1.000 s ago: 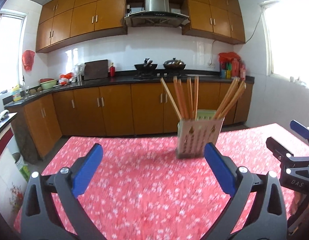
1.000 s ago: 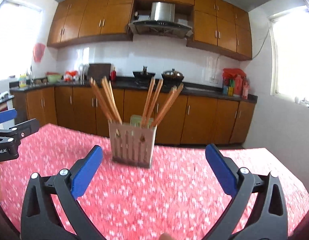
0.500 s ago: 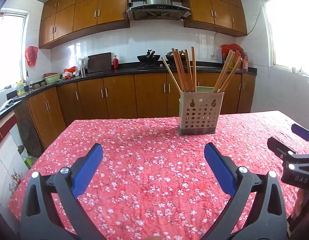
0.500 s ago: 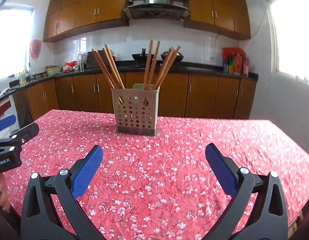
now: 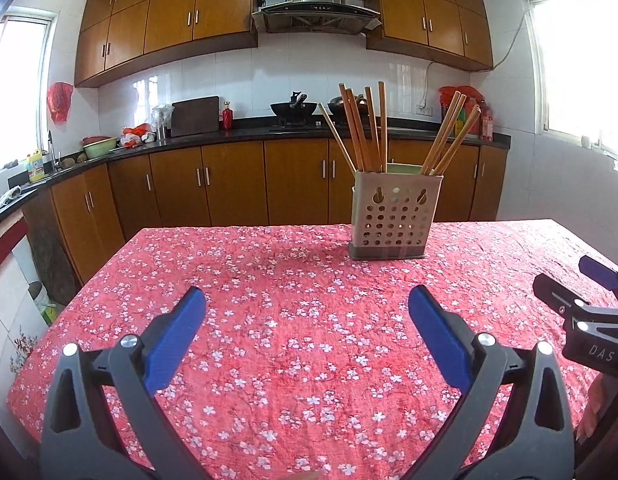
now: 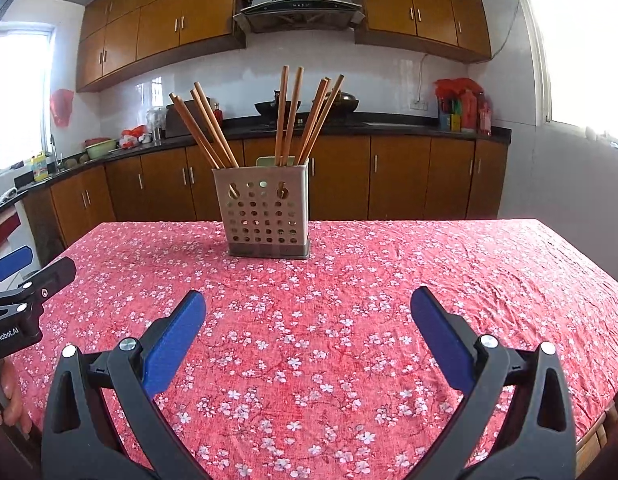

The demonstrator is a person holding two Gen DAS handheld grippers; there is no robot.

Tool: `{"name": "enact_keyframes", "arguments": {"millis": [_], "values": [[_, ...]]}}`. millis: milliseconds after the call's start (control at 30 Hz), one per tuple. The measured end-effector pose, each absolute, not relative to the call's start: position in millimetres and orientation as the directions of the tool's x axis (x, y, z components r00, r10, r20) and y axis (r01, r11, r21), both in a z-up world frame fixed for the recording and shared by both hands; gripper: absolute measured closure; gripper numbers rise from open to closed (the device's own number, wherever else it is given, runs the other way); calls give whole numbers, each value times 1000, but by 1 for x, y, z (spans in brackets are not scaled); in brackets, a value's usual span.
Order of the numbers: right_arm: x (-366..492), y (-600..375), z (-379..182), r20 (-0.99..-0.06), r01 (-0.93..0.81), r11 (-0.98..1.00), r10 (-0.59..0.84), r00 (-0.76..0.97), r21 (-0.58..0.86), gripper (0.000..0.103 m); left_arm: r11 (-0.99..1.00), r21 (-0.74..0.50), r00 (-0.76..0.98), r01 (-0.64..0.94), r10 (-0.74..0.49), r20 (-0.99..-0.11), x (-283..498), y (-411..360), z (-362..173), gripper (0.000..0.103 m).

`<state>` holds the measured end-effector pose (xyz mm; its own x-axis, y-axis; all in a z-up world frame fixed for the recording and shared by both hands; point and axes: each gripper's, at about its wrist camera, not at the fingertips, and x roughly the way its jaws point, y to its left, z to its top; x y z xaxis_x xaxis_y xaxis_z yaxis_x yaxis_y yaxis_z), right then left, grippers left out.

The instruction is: Organize utensils

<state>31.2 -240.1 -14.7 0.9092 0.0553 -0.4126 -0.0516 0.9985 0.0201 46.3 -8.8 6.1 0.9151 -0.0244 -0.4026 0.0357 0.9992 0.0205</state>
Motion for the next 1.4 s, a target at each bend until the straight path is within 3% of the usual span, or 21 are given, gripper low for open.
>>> {"name": "enact_keyframes", "arguments": {"millis": [1400], "values": [[36, -242, -17, -423, -46, 998, 58, 904, 39, 2, 999, 14, 912, 44, -35, -408, 49, -9, 6, 4]]}}
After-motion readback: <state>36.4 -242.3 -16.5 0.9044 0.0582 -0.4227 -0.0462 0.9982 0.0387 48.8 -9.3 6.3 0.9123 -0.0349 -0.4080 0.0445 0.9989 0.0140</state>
